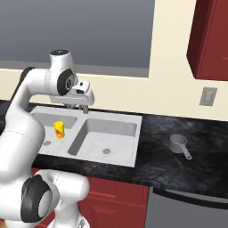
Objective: Move any existing items from the left basin to the right basin for drying. Then move the measuring cup from the counter to the left basin of the sink for washing.
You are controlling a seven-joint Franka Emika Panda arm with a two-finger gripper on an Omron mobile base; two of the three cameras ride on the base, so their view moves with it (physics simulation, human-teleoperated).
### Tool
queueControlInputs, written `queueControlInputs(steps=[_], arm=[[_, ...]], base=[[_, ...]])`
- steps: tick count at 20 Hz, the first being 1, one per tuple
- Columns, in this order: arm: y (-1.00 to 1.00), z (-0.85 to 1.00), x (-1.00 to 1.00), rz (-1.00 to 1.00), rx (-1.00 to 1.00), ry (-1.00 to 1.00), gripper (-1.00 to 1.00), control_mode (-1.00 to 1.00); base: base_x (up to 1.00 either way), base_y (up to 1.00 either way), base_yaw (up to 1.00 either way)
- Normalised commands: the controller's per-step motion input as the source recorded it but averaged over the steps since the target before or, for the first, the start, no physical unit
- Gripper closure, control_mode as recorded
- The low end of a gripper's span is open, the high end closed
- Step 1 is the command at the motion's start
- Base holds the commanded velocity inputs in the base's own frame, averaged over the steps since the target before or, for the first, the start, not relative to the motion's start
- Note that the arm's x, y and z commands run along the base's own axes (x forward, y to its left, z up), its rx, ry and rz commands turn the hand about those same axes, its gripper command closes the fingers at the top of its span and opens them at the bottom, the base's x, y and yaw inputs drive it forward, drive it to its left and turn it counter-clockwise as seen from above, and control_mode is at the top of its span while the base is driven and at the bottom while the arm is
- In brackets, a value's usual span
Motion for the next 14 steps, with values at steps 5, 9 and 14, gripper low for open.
queueControlInputs(steps=[5,9,14], arm=[[0.09,0.00,-0.02,0.00,0.00,0.00,-1.00,-1.00],[0.32,-0.02,-0.01,0.00,-0.02,0.00,-1.00,-1.00],[0.47,-0.05,0.00,0.00,-0.06,0.00,-1.00,-1.00]], base=[[0.00,0.00,0.00],[0.00,0.00,0.00],[0.00,0.00,0.00]])
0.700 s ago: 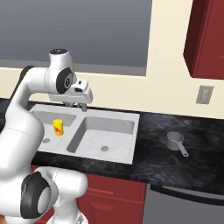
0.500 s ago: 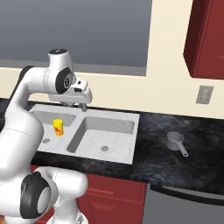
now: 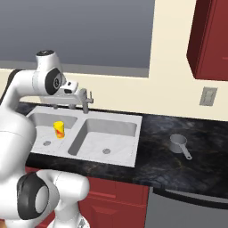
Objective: Move any existing items from the left basin to the right basin for drying. Then move the measuring cup from the counter to the left basin of the sink for washing.
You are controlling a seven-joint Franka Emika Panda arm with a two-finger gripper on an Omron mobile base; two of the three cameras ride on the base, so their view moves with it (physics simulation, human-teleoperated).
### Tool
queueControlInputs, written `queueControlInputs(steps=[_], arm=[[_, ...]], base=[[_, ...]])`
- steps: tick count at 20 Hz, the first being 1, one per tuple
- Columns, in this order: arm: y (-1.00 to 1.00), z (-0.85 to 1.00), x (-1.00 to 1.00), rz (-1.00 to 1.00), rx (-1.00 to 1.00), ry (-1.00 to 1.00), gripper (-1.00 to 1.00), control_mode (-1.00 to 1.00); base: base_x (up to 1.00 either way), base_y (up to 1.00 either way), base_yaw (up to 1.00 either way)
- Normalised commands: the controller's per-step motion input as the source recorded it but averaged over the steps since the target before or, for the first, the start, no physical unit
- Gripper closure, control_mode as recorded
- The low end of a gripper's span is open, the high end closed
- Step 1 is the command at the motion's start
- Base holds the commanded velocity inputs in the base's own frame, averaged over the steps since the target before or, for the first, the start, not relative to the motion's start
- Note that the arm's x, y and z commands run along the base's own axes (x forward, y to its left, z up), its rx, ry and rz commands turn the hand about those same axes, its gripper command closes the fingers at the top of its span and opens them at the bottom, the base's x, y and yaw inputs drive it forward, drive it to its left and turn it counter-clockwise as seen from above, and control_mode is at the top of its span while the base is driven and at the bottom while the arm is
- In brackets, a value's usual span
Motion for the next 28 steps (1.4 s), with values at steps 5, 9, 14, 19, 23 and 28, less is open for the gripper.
queueControlInputs(steps=[5,9,14,19,23,28], arm=[[0.53,0.00,-0.07,0.00,-0.06,0.00,-1.00,-1.00],[0.50,0.00,-0.07,0.00,-0.01,0.00,-1.00,-1.00],[0.49,-0.03,-0.03,0.00,-0.01,0.00,-1.00,-1.00],[0.38,-0.20,0.00,0.00,0.00,0.04,-1.00,-1.00],[0.34,-0.32,0.00,0.00,0.00,0.03,-1.00,-1.00],[0.21,-0.37,0.00,0.00,0.00,0.00,-1.00,-1.00]], base=[[0.00,0.00,0.00],[0.00,0.00,0.00],[0.00,0.00,0.00],[0.00,0.00,0.00],[0.00,0.00,0.00],[0.00,0.00,0.00]])
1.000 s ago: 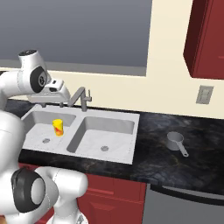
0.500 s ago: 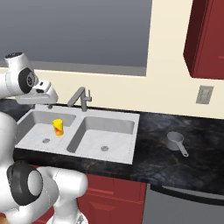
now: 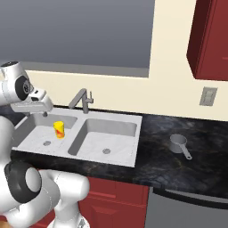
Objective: Move any existing items from the left basin to the right basin for drying. Then move the measuring cup from the counter to the left basin of the sink for washing.
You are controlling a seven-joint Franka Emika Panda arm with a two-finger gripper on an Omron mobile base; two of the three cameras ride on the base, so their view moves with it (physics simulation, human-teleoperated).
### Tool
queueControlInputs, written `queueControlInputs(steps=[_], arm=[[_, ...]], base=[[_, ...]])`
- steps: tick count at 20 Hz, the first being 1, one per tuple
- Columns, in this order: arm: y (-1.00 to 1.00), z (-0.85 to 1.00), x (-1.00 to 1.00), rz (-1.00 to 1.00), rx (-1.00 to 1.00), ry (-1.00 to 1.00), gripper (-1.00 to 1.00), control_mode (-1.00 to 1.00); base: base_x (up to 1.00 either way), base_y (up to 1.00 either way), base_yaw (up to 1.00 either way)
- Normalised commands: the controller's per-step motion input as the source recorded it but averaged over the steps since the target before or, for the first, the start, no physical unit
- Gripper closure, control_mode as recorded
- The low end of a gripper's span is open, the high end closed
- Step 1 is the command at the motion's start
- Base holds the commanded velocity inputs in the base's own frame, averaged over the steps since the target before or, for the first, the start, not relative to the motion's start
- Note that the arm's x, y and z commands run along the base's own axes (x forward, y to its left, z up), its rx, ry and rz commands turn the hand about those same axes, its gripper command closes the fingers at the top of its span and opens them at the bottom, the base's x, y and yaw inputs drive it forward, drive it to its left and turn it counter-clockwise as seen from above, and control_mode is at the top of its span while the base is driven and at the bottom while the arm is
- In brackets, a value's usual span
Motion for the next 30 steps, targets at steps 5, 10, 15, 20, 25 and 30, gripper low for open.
queueControlInputs(steps=[5,10,15,20,25,30], arm=[[0.15,-0.27,0.03,0.00,0.00,0.00,-1.00,-1.00],[0.13,-0.17,0.13,0.00,0.00,0.00,-1.00,-1.00],[0.14,-0.10,0.25,-0.02,0.00,0.00,-1.00,-1.00],[0.18,-0.13,0.29,-0.03,0.00,0.00,-1.00,-1.00],[0.19,-0.15,0.27,-0.01,0.00,0.01,-1.00,-1.00],[0.14,-0.16,0.21,0.00,0.00,0.01,-1.00,-1.00]], base=[[0.00,0.00,0.00],[0.00,0.00,0.00],[0.00,0.00,0.00],[0.00,0.00,0.00],[0.00,0.00,0.00],[0.00,0.00,0.00]])
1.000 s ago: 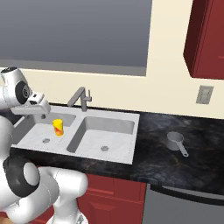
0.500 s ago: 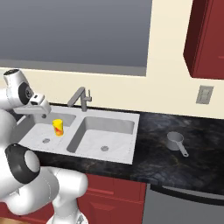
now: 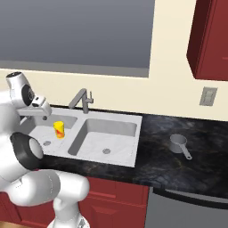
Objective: Move any existing items from the left basin to the right basin for drying. Then move the measuring cup from the counter to the left basin of the sink for washing.
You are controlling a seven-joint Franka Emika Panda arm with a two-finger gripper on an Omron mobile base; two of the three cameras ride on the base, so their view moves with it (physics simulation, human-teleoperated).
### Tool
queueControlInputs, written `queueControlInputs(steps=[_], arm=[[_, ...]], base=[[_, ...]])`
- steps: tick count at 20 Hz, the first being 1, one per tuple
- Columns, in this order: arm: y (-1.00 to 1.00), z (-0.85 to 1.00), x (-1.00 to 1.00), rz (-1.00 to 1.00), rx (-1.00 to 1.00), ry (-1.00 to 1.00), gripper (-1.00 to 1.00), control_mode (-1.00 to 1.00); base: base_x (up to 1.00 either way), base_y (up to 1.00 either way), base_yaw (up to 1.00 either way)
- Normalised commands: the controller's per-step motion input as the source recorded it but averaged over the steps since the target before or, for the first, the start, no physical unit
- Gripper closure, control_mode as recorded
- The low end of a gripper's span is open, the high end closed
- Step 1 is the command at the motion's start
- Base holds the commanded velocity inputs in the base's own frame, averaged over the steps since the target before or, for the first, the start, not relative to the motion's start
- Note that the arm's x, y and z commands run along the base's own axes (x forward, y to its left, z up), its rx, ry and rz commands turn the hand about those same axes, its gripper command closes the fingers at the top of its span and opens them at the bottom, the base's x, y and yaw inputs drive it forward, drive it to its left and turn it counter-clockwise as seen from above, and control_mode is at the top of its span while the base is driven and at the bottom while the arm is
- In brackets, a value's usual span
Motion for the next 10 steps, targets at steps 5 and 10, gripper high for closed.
queueControlInputs(steps=[5,10], arm=[[0.00,-0.14,0.18,0.00,0.00,0.00,-1.00,-1.00],[0.00,-0.17,0.08,0.00,0.00,0.00,-1.00,-1.00]], base=[[0.00,0.00,0.00],[0.00,0.00,0.00]])
